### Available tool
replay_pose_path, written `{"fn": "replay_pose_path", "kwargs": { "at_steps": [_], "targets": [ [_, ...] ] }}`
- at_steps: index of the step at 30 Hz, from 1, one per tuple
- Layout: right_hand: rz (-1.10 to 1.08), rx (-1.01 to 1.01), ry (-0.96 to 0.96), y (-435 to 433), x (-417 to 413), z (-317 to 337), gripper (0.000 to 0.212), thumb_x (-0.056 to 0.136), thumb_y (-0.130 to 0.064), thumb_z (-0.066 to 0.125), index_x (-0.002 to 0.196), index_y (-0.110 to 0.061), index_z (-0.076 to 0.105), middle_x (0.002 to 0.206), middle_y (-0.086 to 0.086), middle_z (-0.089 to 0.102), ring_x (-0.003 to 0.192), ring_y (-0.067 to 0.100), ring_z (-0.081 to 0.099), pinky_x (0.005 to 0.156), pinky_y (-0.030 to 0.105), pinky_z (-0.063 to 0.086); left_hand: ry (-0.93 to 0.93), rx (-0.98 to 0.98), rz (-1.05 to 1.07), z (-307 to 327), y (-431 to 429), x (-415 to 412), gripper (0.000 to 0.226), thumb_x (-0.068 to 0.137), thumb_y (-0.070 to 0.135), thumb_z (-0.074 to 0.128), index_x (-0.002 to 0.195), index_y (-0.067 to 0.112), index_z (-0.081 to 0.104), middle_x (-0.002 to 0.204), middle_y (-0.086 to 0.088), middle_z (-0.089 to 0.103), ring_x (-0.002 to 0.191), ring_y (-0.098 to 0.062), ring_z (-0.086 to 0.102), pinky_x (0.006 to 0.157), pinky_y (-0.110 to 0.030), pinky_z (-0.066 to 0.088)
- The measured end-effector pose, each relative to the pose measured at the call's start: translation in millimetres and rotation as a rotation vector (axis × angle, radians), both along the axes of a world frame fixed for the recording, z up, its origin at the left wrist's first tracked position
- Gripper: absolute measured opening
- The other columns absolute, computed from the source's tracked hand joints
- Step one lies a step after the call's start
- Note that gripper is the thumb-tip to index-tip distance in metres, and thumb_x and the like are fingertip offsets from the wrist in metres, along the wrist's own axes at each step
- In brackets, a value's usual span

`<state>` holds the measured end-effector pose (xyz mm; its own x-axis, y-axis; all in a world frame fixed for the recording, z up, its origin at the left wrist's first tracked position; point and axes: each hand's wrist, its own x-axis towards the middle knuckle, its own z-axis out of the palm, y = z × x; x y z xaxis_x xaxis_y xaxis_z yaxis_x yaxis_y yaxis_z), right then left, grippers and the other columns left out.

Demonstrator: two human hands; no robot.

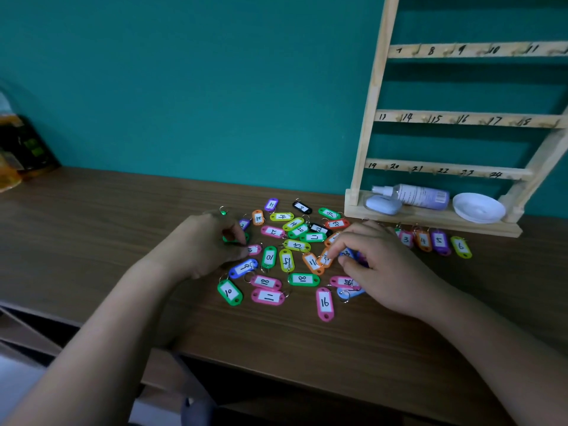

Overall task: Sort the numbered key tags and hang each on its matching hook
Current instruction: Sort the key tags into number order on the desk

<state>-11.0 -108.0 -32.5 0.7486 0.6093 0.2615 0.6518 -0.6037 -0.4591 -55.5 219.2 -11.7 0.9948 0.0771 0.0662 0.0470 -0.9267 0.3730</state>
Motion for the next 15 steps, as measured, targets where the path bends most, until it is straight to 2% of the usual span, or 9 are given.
{"fn": "replay_pose_path", "kwargs": {
  "at_steps": [3, 8, 15],
  "targets": [
    [-0.001, 0.004, 0.003, 0.7, 0.4, 0.1, 0.020, 0.104, -0.020, 0.065, 0.105, -0.038, 0.073, 0.110, -0.022, 0.062, 0.119, 0.005, 0.050, 0.109, 0.044, 0.037, 0.036, -0.039, -0.001, 6.4, 3.0, -5.6, 0.019, 0.081, 0.046, 0.087, 0.091, 0.038, 0.073, 0.094, 0.016, 0.068, 0.087, 0.003, 0.062, 0.069, -0.017, 0.043],
    [-0.007, -0.002, 0.000, 0.7, -0.3, 0.7, 0.020, 0.104, -0.020, 0.065, 0.105, -0.038, 0.073, 0.111, -0.022, 0.062, 0.119, 0.005, 0.050, 0.109, 0.042, 0.037, 0.210, -0.031, -0.037, 10.7, 1.3, -13.7, 0.020, 0.080, 0.046, 0.088, 0.093, 0.040, 0.074, 0.094, 0.017, 0.072, 0.086, 0.005, 0.063, 0.070, -0.018, 0.043],
    [0.001, 0.013, -0.007, 0.5, -1.5, 1.0, 0.019, 0.102, -0.016, 0.067, 0.104, -0.033, 0.074, 0.109, -0.022, 0.062, 0.116, 0.006, 0.051, 0.107, 0.042, 0.038, 0.217, 0.040, -0.035, 11.0, -1.0, -12.7, 0.018, 0.081, 0.041, 0.087, 0.087, 0.038, 0.071, 0.096, 0.016, 0.069, 0.092, 0.001, 0.061, 0.069, -0.022, 0.042]
  ]
}}
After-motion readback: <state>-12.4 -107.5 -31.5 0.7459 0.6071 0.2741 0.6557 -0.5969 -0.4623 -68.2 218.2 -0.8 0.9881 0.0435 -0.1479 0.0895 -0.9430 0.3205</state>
